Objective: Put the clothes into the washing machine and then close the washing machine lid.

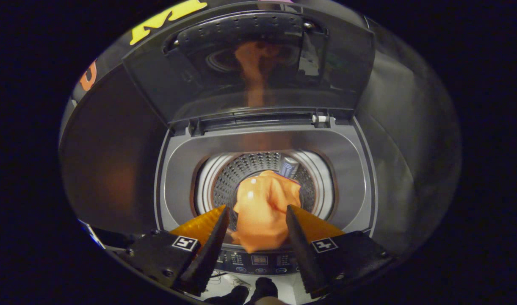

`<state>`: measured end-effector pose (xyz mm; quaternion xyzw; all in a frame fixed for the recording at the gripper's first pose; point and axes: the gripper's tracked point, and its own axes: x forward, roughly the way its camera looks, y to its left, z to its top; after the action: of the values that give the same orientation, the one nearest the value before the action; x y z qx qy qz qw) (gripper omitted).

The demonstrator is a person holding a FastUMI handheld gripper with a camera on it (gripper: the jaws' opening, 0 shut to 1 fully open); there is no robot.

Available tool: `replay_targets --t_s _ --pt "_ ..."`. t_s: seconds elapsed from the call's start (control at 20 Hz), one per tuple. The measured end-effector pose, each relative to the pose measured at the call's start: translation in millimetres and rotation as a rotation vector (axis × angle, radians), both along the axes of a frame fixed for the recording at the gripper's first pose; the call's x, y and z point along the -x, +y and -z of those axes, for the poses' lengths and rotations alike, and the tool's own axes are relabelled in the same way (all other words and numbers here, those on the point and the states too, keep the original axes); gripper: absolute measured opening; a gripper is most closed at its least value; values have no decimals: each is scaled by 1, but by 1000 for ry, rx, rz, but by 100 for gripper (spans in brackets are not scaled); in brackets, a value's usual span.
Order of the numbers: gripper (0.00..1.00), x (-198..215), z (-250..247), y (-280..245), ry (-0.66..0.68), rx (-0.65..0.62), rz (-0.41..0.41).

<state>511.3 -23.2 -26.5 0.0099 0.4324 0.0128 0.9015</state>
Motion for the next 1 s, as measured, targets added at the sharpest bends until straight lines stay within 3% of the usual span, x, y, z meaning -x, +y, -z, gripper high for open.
replay_targets --t_s 1.0 --pt "80 -7 -48 -13 -169 74 10"
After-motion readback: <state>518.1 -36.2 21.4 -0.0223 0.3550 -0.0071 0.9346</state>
